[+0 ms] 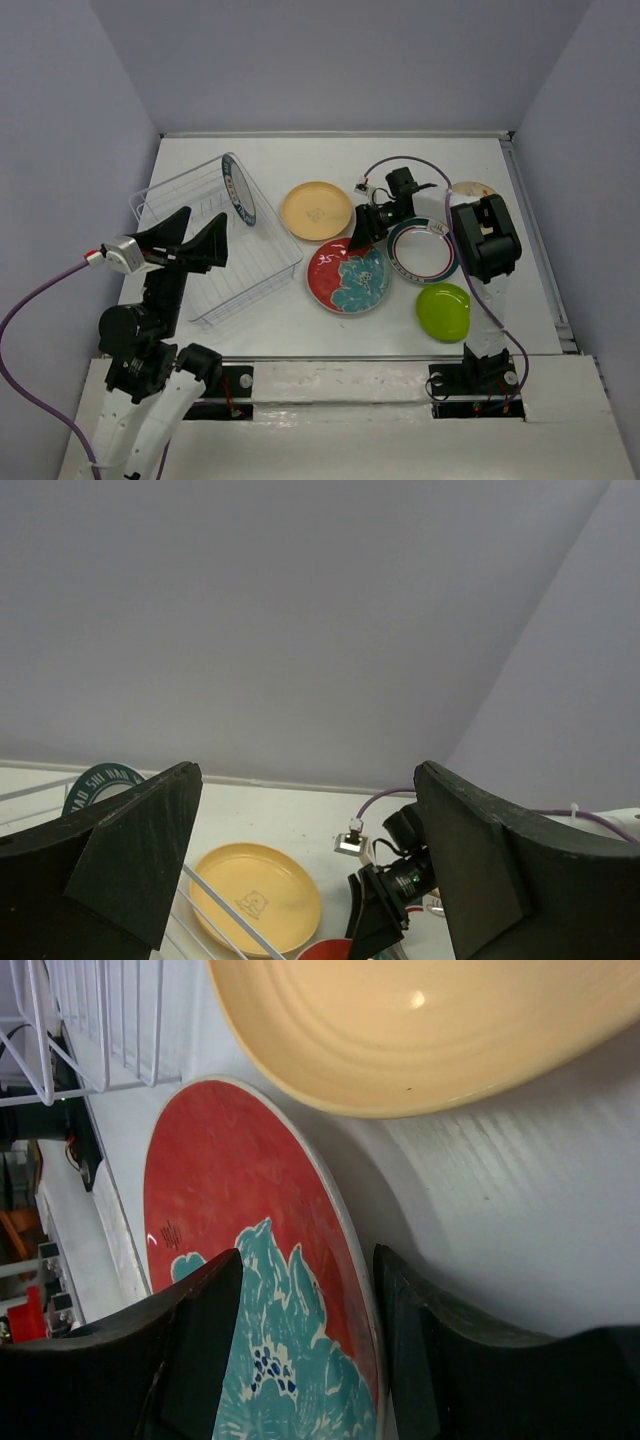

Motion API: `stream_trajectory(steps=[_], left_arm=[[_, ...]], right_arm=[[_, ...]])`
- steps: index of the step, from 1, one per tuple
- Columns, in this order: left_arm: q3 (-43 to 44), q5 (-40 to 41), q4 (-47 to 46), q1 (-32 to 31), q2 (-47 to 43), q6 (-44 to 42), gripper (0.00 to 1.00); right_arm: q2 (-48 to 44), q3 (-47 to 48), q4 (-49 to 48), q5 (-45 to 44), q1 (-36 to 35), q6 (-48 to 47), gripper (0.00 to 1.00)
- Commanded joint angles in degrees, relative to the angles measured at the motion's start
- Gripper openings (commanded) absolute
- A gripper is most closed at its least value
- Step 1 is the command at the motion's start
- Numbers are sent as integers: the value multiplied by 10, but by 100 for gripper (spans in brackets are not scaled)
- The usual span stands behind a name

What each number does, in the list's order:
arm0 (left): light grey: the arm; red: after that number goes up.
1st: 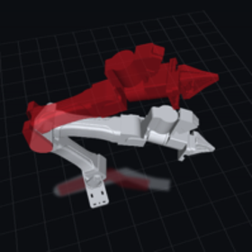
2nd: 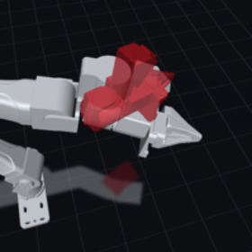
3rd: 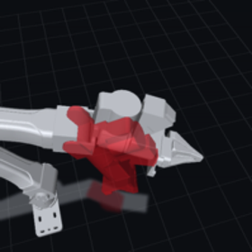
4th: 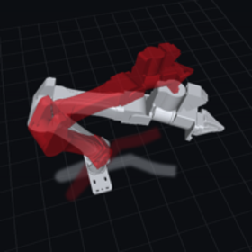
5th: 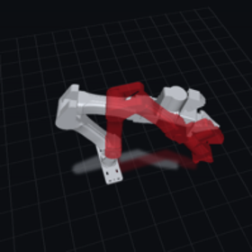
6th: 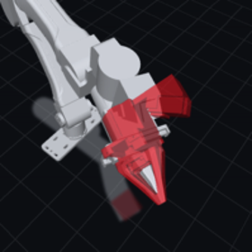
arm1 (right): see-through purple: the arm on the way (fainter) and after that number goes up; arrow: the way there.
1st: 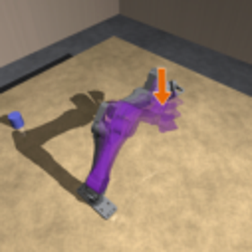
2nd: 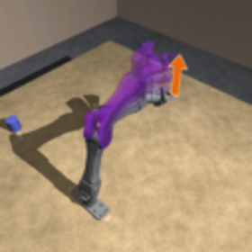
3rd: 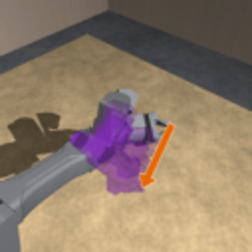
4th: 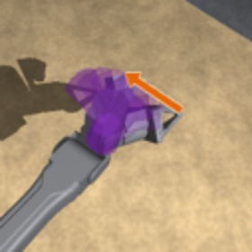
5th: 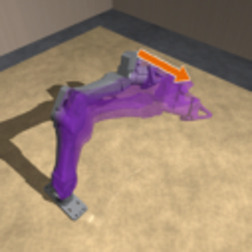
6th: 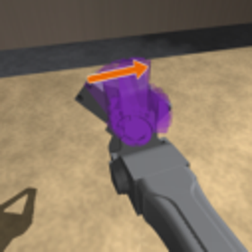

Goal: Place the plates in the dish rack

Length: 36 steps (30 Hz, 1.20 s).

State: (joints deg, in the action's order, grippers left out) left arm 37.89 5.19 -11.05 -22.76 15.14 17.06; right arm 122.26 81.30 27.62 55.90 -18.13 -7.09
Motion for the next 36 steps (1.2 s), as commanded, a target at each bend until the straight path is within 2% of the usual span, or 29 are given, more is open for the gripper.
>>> stream_trajectory(steps=[1,2,3,5,6,8,9,11,19,27,33,36], left_arm=[[-3,7,-30,-2,-12,-3,99],[-3,8,-30,-2,-13,-3,99],[-4,8,-30,-2,-14,-3,99],[-3,10,-30,-2,-14,-4,99],[-3,10,-30,-2,-13,-4,99],[-3,11,-30,-1,-15,-4,99],[-3,12,-29,-1,-18,-5,99],[-3,15,-28,-1,-18,-6,99],[-3,17,-28,-1,-20,-8,99],[-1,15,-32,3,-13,-9,99],[3,31,-24,6,-12,-20,99],[8,32,-23,12,-2,-21,99]], right_arm=[[-19,-32,29,-26,-26,-20,59],[-19,-32,28,-25,-26,-20,52],[-18,-35,28,-25,-26,-20,52],[-20,-39,27,-22,-26,-26,40],[-20,-40,27,-22,-26,-26,40],[-25,-35,27,-26,-26,-27,27],[-27,-34,27,-26,-26,-25,18],[-37,-33,25,-25,-26,-24,8],[-155,-62,-3,-76,-26,30,7],[-322,-96,-24,-201,-26,133,7],[-423,-63,-15,-307,-31,179,7],[-451,-7,-14,-354,-45,207,7]])
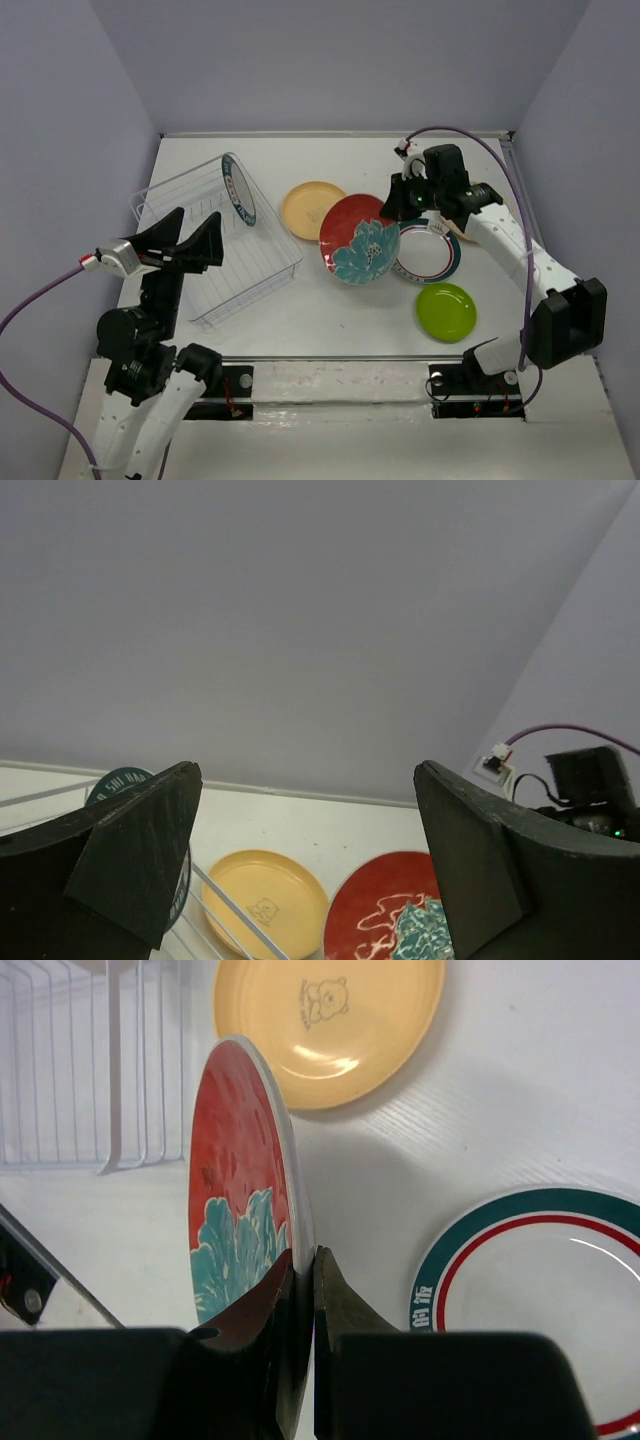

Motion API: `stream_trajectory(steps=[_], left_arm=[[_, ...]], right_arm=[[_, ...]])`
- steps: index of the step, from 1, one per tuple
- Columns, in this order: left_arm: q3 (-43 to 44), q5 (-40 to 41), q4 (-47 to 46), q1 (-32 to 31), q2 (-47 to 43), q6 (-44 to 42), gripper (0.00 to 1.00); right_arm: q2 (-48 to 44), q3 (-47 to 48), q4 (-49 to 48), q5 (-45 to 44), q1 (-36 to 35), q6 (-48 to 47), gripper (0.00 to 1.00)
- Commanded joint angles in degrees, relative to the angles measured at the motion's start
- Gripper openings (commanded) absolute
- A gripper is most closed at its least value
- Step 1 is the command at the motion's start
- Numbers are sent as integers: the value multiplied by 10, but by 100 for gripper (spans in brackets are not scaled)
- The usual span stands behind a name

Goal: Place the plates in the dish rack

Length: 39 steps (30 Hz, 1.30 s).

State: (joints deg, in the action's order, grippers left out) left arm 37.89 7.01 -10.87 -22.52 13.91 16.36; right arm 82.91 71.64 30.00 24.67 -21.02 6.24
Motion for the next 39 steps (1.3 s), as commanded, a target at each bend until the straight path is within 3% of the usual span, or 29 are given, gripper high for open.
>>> stream_trajectory(steps=[1,9,13,24,32,39], left_arm=[[10,16,-25,11,10,-14,99],[42,27,-24,13,-33,-12,99],[39,31,-38,12,-58,-13,99],[25,66,-57,10,-80,-20,99],[6,98,-61,-7,-121,-48,99],[-4,89,-64,-8,-127,-41,99]], right_arm=[[-60,107,-38,-53,-25,78,7],[-2,254,-116,-202,-141,139,7],[85,330,-153,-244,-193,159,7],[299,535,-249,-476,-308,166,7],[480,750,-255,-603,-366,7,7],[527,761,-393,-684,-385,-153,7]])
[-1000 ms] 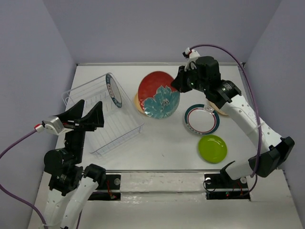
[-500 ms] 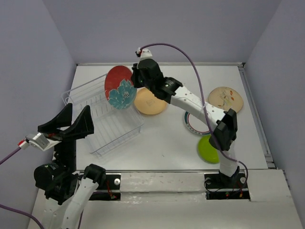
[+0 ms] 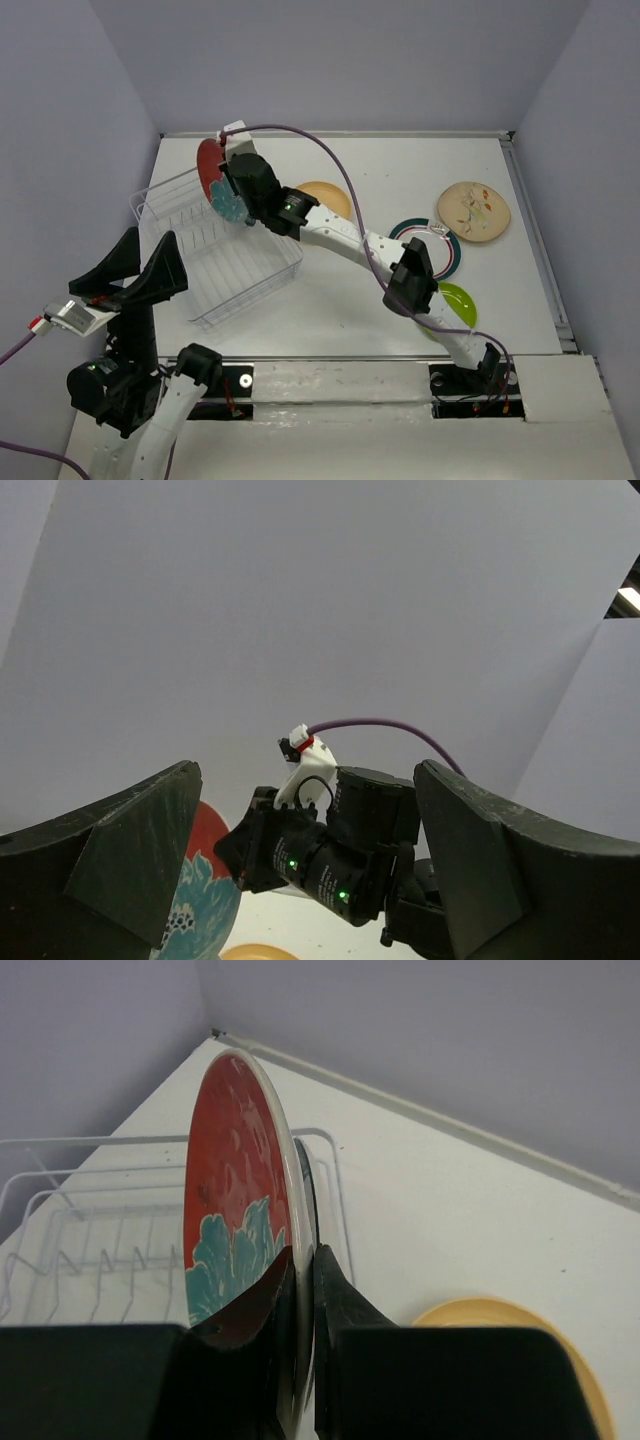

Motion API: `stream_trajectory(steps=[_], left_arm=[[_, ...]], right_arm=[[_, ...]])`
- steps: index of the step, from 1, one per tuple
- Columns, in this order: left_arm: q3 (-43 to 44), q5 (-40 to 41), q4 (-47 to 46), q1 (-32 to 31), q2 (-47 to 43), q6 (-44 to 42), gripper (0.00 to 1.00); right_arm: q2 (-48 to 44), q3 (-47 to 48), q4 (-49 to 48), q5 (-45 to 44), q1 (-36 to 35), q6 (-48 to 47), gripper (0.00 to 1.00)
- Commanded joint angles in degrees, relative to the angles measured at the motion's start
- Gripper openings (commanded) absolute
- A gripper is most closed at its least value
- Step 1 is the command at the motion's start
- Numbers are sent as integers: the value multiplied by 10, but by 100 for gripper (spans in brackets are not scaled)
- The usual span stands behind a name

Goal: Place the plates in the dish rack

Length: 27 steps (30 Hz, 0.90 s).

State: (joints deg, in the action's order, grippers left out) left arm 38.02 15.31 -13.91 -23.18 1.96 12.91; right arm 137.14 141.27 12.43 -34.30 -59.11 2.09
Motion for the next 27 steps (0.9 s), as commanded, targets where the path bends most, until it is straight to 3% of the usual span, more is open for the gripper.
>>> stream_trajectory(steps=[1,8,27], left_arm=[[-6,4,-34,-1,-7,-6,99],[-8,0,-36,-2,-1,-3,99],[-11,-3,-33,2,-5,1,99]], right_arm=[[-8,70,-233,-107,-9,-150,7],[33,81,-334,-132,-14,-248,7],[69,-18,-323,-153,-30,-237,7]])
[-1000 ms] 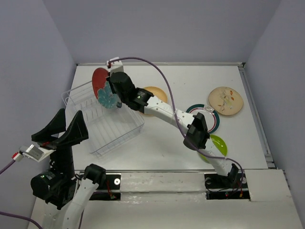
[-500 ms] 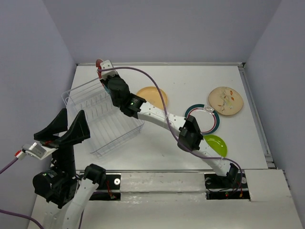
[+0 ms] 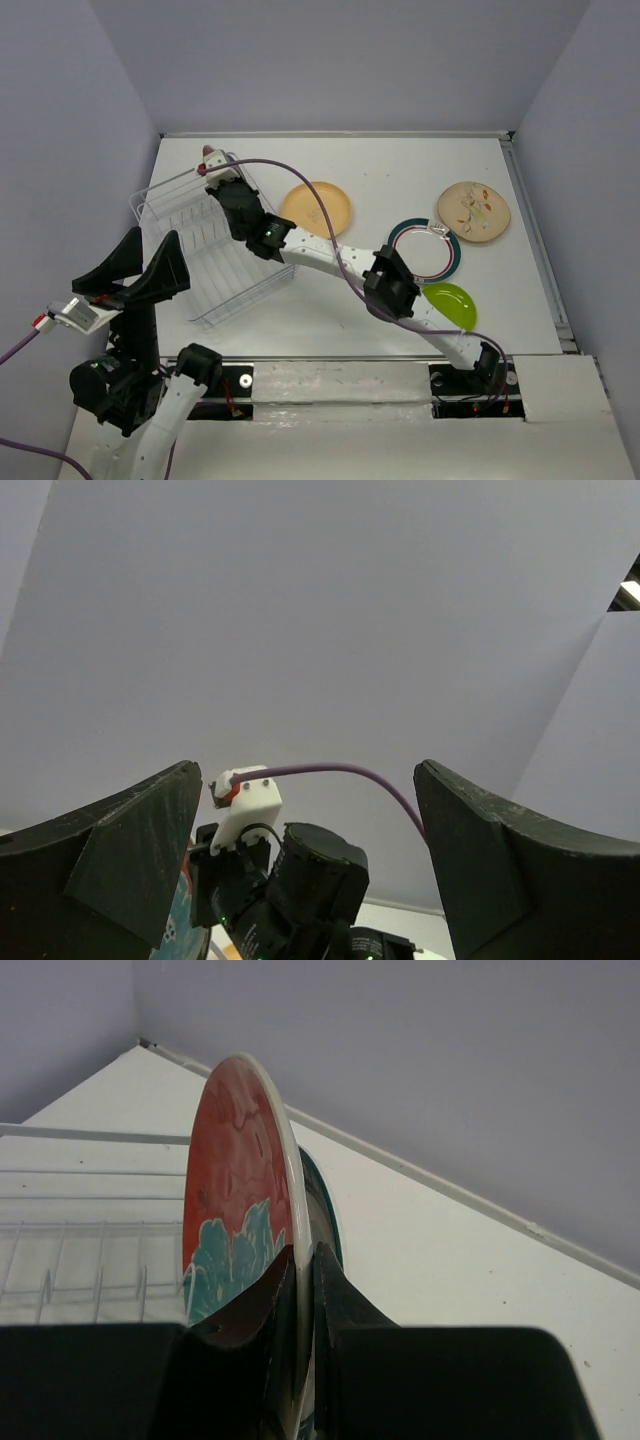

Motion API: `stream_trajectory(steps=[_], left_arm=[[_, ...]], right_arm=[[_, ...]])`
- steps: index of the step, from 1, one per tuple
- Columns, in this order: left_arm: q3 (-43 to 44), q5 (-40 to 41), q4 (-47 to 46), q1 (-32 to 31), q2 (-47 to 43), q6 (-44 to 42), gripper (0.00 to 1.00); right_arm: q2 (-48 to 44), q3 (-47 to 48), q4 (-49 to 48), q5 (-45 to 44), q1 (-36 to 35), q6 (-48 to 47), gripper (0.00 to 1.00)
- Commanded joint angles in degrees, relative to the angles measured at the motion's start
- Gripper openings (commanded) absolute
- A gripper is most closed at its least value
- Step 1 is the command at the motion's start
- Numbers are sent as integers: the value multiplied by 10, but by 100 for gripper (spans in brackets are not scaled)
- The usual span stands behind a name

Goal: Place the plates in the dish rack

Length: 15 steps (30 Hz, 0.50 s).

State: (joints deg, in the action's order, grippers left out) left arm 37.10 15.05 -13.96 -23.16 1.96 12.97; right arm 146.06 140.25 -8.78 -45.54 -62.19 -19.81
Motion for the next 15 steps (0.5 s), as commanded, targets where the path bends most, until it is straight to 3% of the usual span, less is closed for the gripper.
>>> stream_trajectory(steps=[1,6,10,15], left_arm=[[-1,1,-33,2,-4,1,99],[-3,-1,-33,2,-3,2,99],[-5,-7,-34,1,4,8,99],[-4,-7,-36,3,11,9,99]], right_arm=[[-21,-20,-111,-42,1,-14,7],[-32,-57,-105,-23,7,11,7],[-67,-133,-41,42,39,130,7],[-115,-197,-31,85,52,168,9]])
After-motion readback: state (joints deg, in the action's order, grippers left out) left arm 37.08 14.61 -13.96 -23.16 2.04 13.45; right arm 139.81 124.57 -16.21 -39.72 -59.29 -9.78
